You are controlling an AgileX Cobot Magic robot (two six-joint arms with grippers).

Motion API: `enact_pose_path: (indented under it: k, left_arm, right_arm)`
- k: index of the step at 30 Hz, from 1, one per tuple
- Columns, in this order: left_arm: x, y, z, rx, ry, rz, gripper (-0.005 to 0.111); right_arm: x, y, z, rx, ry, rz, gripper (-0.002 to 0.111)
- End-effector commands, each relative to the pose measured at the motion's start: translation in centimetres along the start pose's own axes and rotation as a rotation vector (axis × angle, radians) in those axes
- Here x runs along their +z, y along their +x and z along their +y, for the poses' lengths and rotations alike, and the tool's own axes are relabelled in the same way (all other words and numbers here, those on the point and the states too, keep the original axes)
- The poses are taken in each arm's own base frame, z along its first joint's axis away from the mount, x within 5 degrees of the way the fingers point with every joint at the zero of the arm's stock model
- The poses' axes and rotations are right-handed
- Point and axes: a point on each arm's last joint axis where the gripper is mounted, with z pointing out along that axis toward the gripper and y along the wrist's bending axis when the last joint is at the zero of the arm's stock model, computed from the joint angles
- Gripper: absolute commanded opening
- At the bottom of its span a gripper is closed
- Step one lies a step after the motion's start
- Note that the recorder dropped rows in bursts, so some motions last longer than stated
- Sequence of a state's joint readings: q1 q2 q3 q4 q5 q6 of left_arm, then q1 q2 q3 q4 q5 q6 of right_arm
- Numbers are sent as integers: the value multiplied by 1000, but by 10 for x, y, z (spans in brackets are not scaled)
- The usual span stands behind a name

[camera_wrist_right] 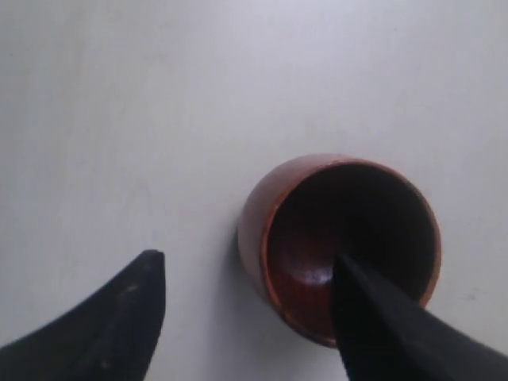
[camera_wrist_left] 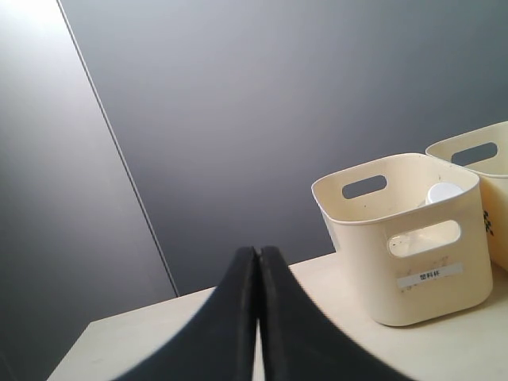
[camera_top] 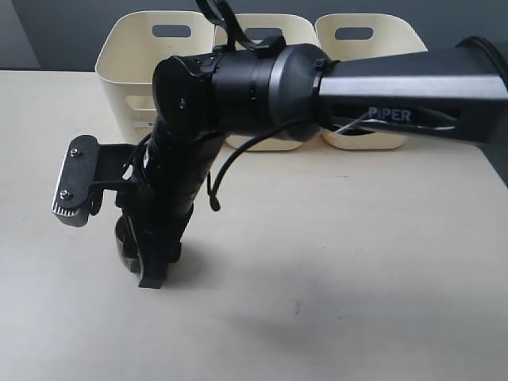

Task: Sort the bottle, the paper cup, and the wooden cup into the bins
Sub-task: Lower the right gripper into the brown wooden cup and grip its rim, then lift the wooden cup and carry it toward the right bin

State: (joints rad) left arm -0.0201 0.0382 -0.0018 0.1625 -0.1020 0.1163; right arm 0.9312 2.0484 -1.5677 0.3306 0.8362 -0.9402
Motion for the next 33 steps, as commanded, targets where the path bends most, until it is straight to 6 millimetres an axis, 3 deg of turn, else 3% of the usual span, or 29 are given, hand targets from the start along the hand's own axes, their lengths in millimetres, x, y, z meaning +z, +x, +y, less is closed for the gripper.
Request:
enact_pose_path:
  k: [1, 12, 21, 24, 26, 28, 33]
  left_arm:
    - [0, 0, 0, -2, 1, -5, 0]
    - [0, 0, 0, -2, 1, -5, 0]
    - [0, 0, 0, -2, 1, -5, 0]
    - [0, 0, 0, -2, 1, -5, 0]
    - [0, 0, 0, -2, 1, -5, 0]
    - [0, 0, 0, -2, 1, -5, 0]
    - [0, 0, 0, -2, 1, -5, 0]
  right_arm:
    - [7, 1, -5, -15, 28, -11, 59]
    - [14, 1, -6, -12, 27, -22, 59]
    - [33, 6, -8, 1, 18, -5, 56]
    - [38, 8, -8, -1, 15, 6, 42]
    - [39, 9, -8, -6, 14, 13, 25]
    - [39, 10, -9, -19, 29, 17, 0]
    - [32, 7, -12, -37, 68, 3, -1]
